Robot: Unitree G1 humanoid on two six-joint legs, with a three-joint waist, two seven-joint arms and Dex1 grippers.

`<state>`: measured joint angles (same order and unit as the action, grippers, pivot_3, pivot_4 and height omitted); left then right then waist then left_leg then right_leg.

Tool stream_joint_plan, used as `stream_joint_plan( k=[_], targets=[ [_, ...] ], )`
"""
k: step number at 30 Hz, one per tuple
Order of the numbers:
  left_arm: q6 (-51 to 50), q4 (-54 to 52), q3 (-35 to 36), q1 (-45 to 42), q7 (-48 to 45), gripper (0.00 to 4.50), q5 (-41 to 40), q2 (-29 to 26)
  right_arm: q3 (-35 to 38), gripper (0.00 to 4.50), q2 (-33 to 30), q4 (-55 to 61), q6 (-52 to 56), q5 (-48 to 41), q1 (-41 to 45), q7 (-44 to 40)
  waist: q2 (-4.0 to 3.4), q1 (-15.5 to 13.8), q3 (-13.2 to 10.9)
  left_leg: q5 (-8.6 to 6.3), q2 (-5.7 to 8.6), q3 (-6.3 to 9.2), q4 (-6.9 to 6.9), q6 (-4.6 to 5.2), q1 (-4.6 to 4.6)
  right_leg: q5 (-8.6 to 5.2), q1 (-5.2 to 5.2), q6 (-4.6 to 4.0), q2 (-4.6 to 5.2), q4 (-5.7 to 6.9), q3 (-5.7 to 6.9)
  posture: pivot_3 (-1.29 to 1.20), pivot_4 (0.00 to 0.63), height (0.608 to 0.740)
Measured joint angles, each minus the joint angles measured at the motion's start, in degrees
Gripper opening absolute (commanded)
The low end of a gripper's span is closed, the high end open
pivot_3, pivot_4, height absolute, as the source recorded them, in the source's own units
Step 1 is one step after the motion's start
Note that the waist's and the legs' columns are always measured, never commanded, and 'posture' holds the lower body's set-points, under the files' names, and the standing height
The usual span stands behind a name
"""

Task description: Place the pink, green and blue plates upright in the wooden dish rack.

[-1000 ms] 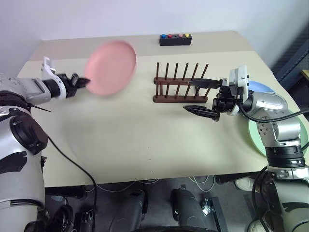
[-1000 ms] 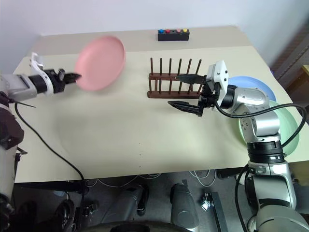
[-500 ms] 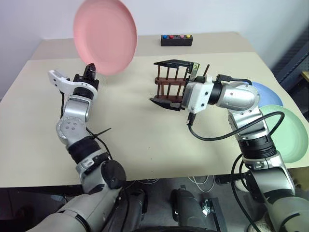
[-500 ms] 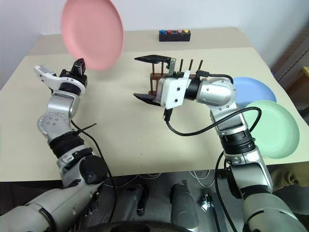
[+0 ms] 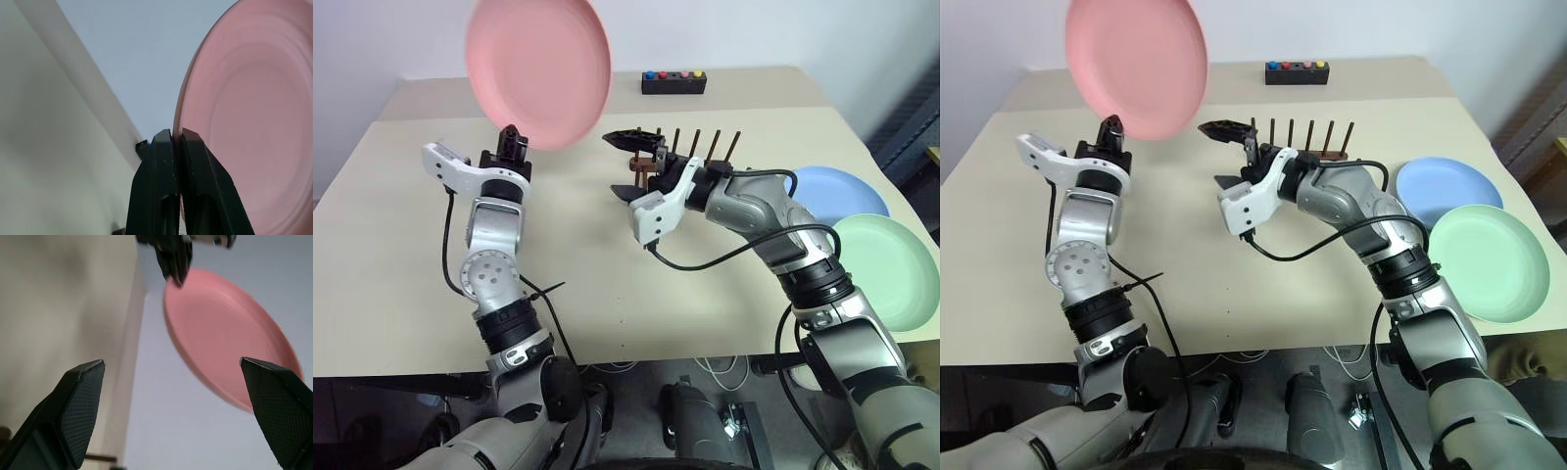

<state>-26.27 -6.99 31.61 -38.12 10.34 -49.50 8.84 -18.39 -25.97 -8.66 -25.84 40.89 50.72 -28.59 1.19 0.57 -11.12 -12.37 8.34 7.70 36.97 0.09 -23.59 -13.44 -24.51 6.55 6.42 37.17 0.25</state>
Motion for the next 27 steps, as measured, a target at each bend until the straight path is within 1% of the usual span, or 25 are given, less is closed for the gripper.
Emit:
stream_joint_plan(
  k=[6, 10, 16, 19, 20, 25, 26, 27],
  targets=[
    [3.26, -0.02, -5.84, 0.85, 0.19, 0.06, 1.4, 0.03, -1.15, 4.5, 3.2, -0.04, 8.13, 3.36, 2.98, 1.21, 0.0, -0.01, 0.0, 0.0, -0.01, 0.0, -0.01, 0.0, 0.0, 0.01, 0.0, -0.01, -0.01, -0.02, 0.0, 0.0, 0.15, 0.74],
    [4.66, -0.05, -7.07, 1.93, 0.62, 0.06, 1.62, 0.02, -3.35, 4.5, 3.77, -0.04, 10.62, 3.96, 2.67, 0.87, 0.0, 0.01, 0.0, 0.0, 0.0, 0.0, -0.02, 0.0, 0.0, 0.0, -0.01, -0.01, -0.02, -0.02, 0.0, 0.0, 0.15, 0.74],
    [5.5, -0.15, -8.97, 2.1, 1.06, 0.06, 2.03, -0.04, -4.45, 4.5, 3.85, -1.17, 12.03, 3.89, 2.55, 0.59, 0.0, 0.01, 0.0, 0.0, 0.0, 0.0, -0.02, 0.01, 0.0, 0.0, 0.0, -0.01, -0.02, -0.03, 0.0, 0.0, 0.15, 0.74],
    [5.56, -0.33, -9.85, 2.65, 1.12, 0.0, 2.11, -0.07, -4.8, 3.72, 3.47, -3.35, 11.71, 3.85, 2.55, 1.1, 0.0, 0.01, 0.0, 0.0, -0.01, 0.0, -0.03, 0.01, 0.0, 0.0, 0.0, -0.01, -0.02, -0.04, 0.0, 0.0, 0.15, 0.74],
    [5.54, -0.33, -10.08, 2.84, 1.17, 0.0, 2.08, -0.04, -4.8, 3.29, 3.43, -4.02, 11.69, 3.85, 2.55, 1.31, 0.0, 0.01, 0.0, 0.0, -0.01, 0.0, -0.03, 0.01, 0.0, 0.0, 0.0, -0.01, -0.02, -0.04, 0.0, 0.0, 0.15, 0.74],
    [5.18, -0.33, -10.52, 3.82, 1.88, 0.0, 1.35, 0.04, -4.84, 0.69, 2.6, -9.06, 10.22, 3.88, 2.97, 5.02, 0.0, 0.0, 0.0, 0.0, -0.01, 0.0, -0.04, 0.01, 0.0, 0.0, 0.0, -0.01, -0.02, -0.04, 0.0, 0.0, 0.15, 0.74],
    [5.11, -0.34, -10.6, 4.0, 1.92, 0.0, 1.24, 0.07, -4.97, 0.26, 2.32, -10.0, 9.94, 4.0, 3.09, 5.53, 0.0, 0.0, 0.0, 0.0, -0.01, 0.0, -0.05, 0.01, 0.0, 0.0, 0.0, -0.01, -0.02, -0.05, 0.0, 0.0, 0.15, 0.74],
    [5.1, -0.56, -10.84, 3.99, 1.78, 0.0, 1.13, 0.06, -5.47, 0.12, 2.16, -11.01, 9.65, 4.23, 3.11, 5.55, 0.0, 0.01, 0.0, 0.0, -0.01, 0.0, -0.05, 0.01, 0.0, 0.0, 0.0, -0.01, -0.02, -0.06, 0.0, 0.0, 0.15, 0.74]
  ],
)
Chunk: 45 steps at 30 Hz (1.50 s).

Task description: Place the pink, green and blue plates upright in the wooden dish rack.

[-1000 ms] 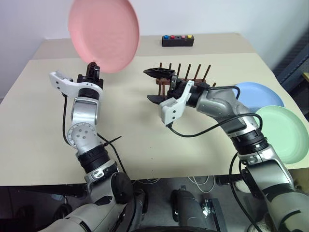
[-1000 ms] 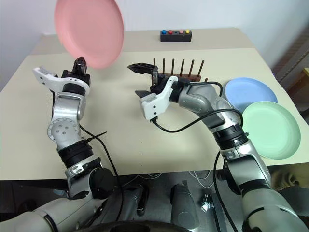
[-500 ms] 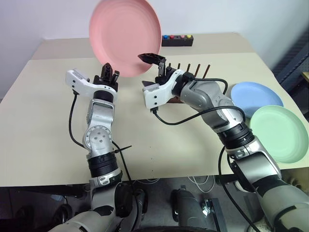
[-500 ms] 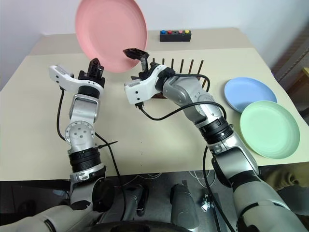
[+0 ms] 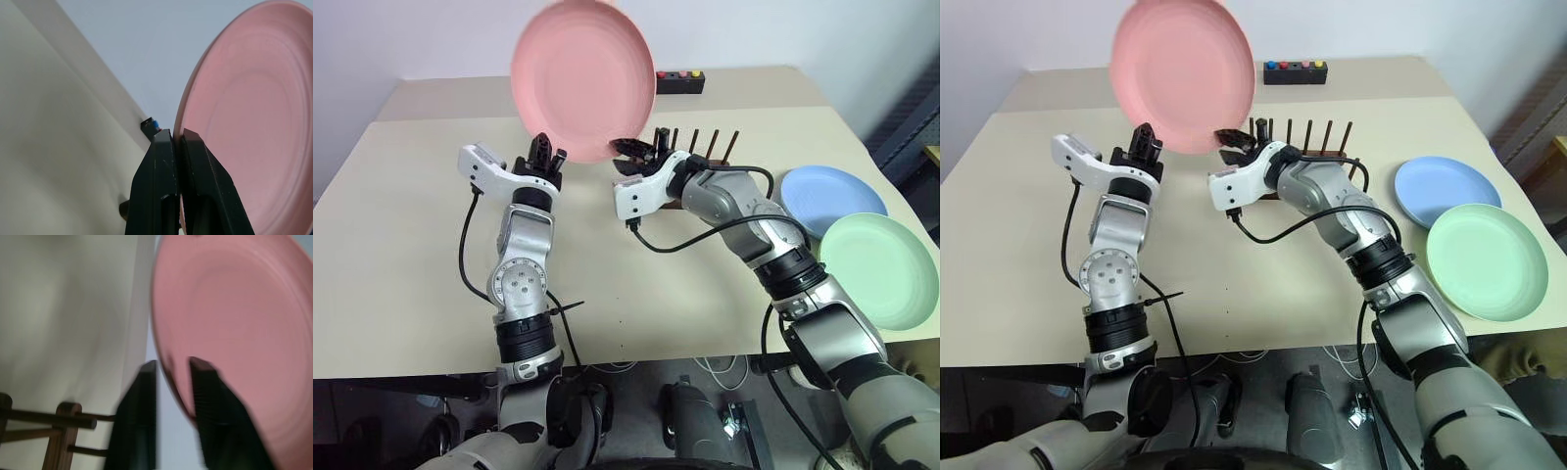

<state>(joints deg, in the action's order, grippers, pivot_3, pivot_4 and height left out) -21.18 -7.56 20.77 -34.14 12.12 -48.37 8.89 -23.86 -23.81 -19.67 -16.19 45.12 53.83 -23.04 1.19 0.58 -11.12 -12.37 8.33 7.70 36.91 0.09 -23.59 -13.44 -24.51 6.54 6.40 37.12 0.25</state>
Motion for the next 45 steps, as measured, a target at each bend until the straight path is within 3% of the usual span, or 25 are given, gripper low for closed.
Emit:
stream_joint_plan(
  k=[5, 9, 15, 21, 26, 34, 39, 45],
  targets=[
    [-0.84, -0.55, -0.75, 0.11, 0.2, 0.0, 0.05, -0.12, -0.7, 0.12, -0.2, -2.06, -0.61, 0.53, -0.02, 2.38, -0.02, 0.04, -0.01, 0.0, -0.01, -0.02, -0.03, 0.0, 0.0, 0.0, -0.02, 0.0, -0.01, 0.0, -0.01, 0.0, 0.15, 0.74],
    [-1.21, -1.03, -1.39, 0.1, -0.9, 1.44, -1.68, 0.02, -1.03, 0.0, 0.13, -2.74, -0.43, 0.9, -0.02, 2.83, -0.02, 0.02, -0.01, 0.0, 0.0, -0.02, -0.03, 0.0, 0.0, 0.0, -0.01, 0.0, -0.01, -0.02, -0.01, 0.0, 0.15, 0.74],
    [-1.92, -1.12, -1.63, 0.25, -1.83, 4.44, -4.69, -0.02, -1.05, 0.0, 0.42, -2.3, 1.49, 0.85, -0.02, 3.34, -0.02, 0.03, -0.01, 0.0, 0.0, -0.02, -0.03, 0.0, 0.0, 0.0, -0.02, 0.0, 0.0, -0.02, -0.01, 0.0, 0.15, 0.74],
    [-3.99, -2.57, -1.94, 1.51, -5.62, 4.44, -7.73, -2.86, -0.6, 0.0, 1.0, 2.79, 5.22, 0.18, 0.19, 0.88, -0.02, 0.05, -0.01, 0.0, -0.01, -0.02, -0.05, 0.0, 0.0, 0.0, -0.03, 0.0, -0.01, -0.02, -0.01, 0.0, 0.15, 0.74],
    [-9.15, -5.83, -3.05, 5.53, -12.83, 4.44, -11.08, -10.11, 4.27, 0.0, 0.83, 3.68, 7.28, -5.43, 0.3, 1.02, -0.02, 0.04, -0.01, 0.0, -0.01, -0.02, -0.07, 0.0, 0.0, 0.0, -0.03, -0.01, -0.01, -0.03, -0.02, 0.0, 0.15, 0.74],
    [-13.41, -5.81, -2.95, 7.16, -24.59, 4.44, -9.82, -26.59, 18.48, 0.0, 5.95, 4.51, 8.16, -35.08, 1.69, -5.51, -0.05, 0.35, -0.02, 0.0, -0.07, -0.03, -0.41, 0.01, 0.12, 0.03, -0.04, -0.08, -0.05, -0.16, -0.09, 0.0, 0.15, 0.74],
    [-15.8, -3.1, -3.83, 8.79, -34.11, 4.48, -7.48, -36.57, 29.07, 0.0, 6.0, 5.33, 20.03, -56.46, 4.31, -13.27, -0.07, 0.11, -0.03, 0.0, -0.08, 0.0, -0.72, 0.03, 0.16, 0.06, -0.1, -0.13, -0.03, -0.29, -0.09, 0.0, 0.15, 0.74],
    [-21.48, -1.6, -6.04, 8.59, -47.6, 4.48, -8.34, -45.28, 37.28, 0.0, -0.79, 5.66, 38.51, -75.33, 4.87, -23.11, -0.15, 0.35, -0.08, -0.17, -0.1, 0.01, -0.89, 0.3, 0.16, 0.06, -0.12, -0.14, 0.01, -0.45, -0.1, 0.0, 0.15, 0.74]
  ],
)
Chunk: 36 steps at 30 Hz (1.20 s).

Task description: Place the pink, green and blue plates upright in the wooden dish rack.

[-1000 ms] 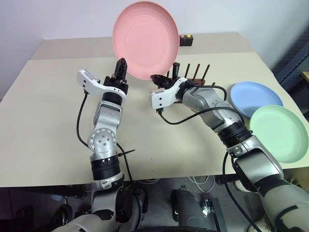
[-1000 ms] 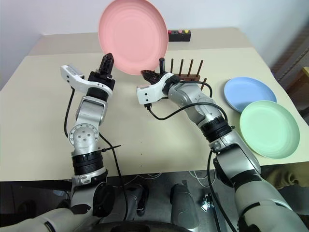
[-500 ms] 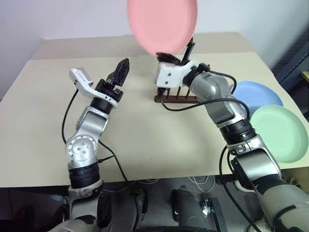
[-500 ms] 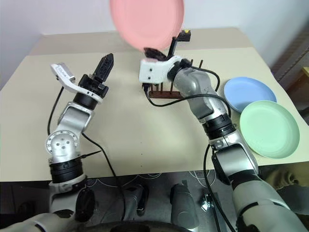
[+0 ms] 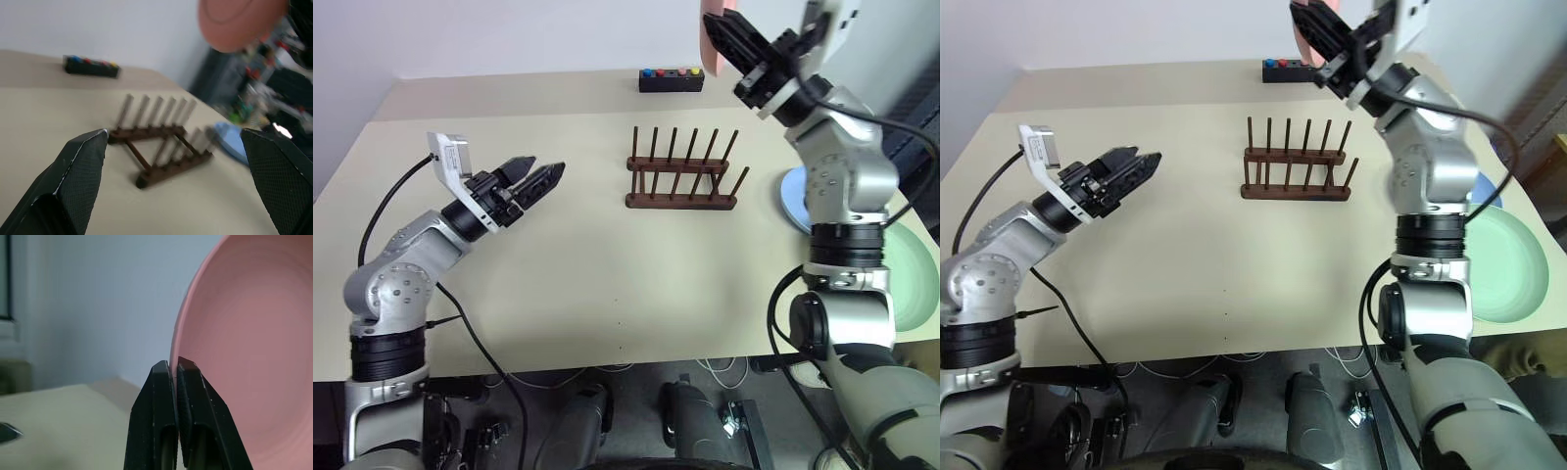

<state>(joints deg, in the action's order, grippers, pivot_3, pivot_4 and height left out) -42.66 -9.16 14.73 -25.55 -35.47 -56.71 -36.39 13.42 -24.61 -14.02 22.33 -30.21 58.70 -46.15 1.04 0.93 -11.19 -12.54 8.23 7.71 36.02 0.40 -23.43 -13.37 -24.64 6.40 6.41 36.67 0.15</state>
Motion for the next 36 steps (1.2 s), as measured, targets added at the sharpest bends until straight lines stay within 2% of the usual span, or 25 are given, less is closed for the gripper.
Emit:
stream_joint_plan(
  k=[7, 13, 23, 29, 36],
  targets=[
    [-6.38, -0.71, -0.76, -0.3, -11.46, 4.48, -2.85, -6.32, 6.23, 0.0, -5.93, -10.07, 14.36, -11.34, 0.57, -6.18, -0.06, 0.04, -0.03, -0.01, -0.08, -0.02, -0.03, 0.02, -0.01, 0.04, 0.0, -0.06, 0.05, -0.07, 0.0, 0.0, 0.15, 0.74],
    [-10.35, -1.13, -0.41, -0.44, -18.79, 4.48, -5.84, -10.64, 7.42, 0.0, -11.78, -23.04, 16.44, -11.36, 3.58, -12.23, -0.09, 0.13, -0.05, -0.02, -0.1, -0.07, -0.11, 0.04, -0.02, 0.05, 0.02, -0.06, 0.06, -0.3, 0.0, 0.0, 0.15, 0.74],
    [-2.73, -3.41, -0.37, 2.28, -24.58, 4.48, 0.22, -10.9, 6.37, 0.0, -13.75, -35.25, 14.32, -7.32, 6.41, -16.91, -0.14, -0.01, -0.08, -0.03, -0.14, -0.13, -0.12, 0.04, -0.03, 0.1, 0.03, -0.11, 0.07, -0.37, 0.0, 0.0, 0.15, 0.74],
    [4.6, -3.46, 0.27, 2.29, -25.41, 4.48, 3.81, -9.55, 6.32, 0.0, -14.05, -37.63, 13.57, -5.81, 6.4, -18.48, -0.15, -0.1, -0.08, -0.03, -0.14, -0.14, -0.12, 0.03, -0.03, 0.1, 0.04, -0.11, 0.07, -0.4, 0.0, 0.0, 0.15, 0.74],
    [8.74, -3.46, 0.33, 2.36, -25.8, 4.48, 6.13, -9.44, 6.56, 0.0, -14.5, -39.15, 13.58, -4.82, 6.39, -19.4, -0.16, -0.09, -0.09, -0.03, -0.14, -0.14, -0.12, 0.03, -0.03, 0.11, 0.04, -0.11, 0.07, -0.4, 0.0, 0.0, 0.15, 0.74]
  ],
)
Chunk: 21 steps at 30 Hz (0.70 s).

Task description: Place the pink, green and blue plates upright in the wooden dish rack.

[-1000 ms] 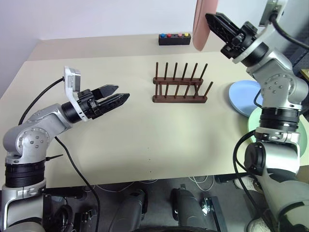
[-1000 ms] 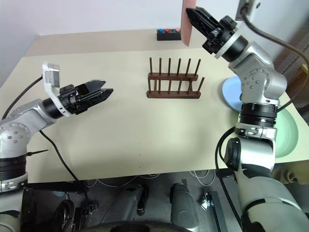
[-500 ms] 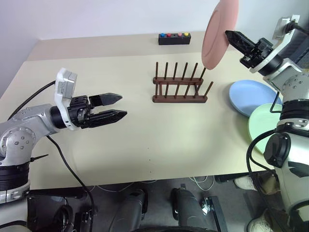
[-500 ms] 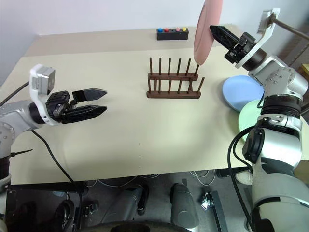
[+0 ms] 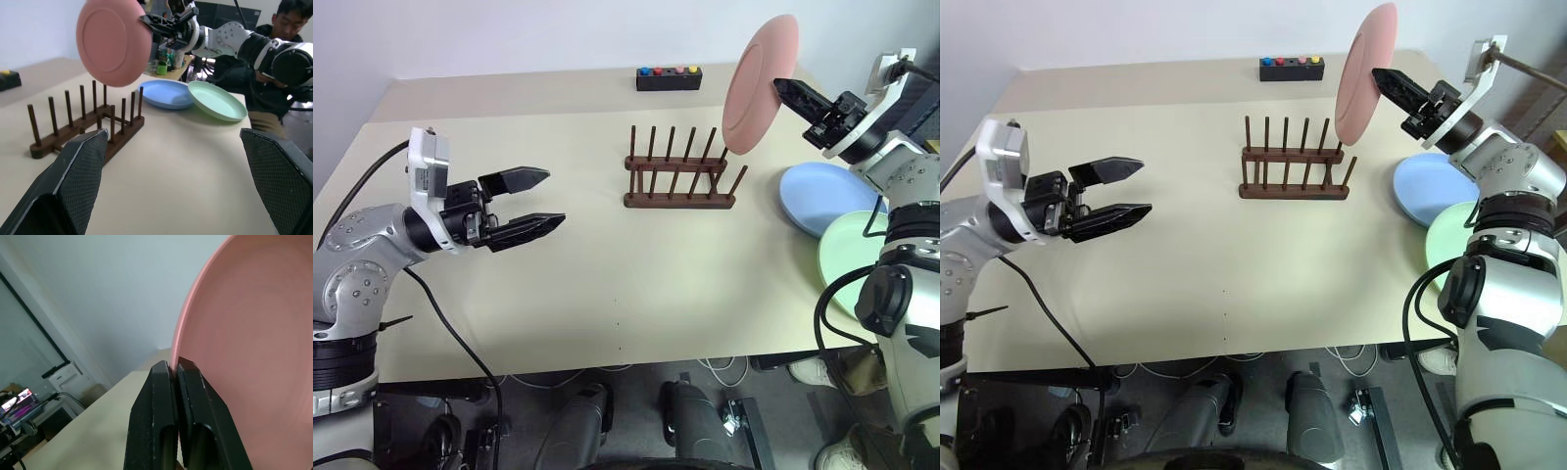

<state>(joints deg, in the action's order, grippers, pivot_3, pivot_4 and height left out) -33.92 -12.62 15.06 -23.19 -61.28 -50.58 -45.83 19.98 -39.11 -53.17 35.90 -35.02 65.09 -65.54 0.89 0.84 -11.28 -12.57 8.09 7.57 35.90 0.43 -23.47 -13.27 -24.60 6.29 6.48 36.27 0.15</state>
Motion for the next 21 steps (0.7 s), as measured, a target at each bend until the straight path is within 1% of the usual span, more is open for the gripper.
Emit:
stream_joint_plan(
  k=[13, 21],
  targets=[
    [0.78, 0.05, 0.0, 0.27, -0.1, 4.48, 0.11, 0.32, 0.81, 0.0, -0.37, -1.02, 2.79, 0.29, -0.58, -1.99, 0.0, 0.01, 0.0, 0.0, 0.0, 0.0, 0.02, 0.0, 0.0, 0.0, 0.01, 0.0, -0.01, 0.0, 0.0, 0.0, 0.15, 0.74],
    [0.98, 0.11, 0.0, 0.26, -0.09, 4.48, 0.14, 0.4, 0.77, 0.0, -0.62, -0.42, 3.85, 0.49, -2.8, -3.65, 0.0, 0.01, 0.0, 0.0, 0.0, 0.0, 0.03, 0.0, 0.0, 0.01, 0.01, 0.0, -0.01, 0.01, 0.0, 0.0, 0.15, 0.74]
  ],
)
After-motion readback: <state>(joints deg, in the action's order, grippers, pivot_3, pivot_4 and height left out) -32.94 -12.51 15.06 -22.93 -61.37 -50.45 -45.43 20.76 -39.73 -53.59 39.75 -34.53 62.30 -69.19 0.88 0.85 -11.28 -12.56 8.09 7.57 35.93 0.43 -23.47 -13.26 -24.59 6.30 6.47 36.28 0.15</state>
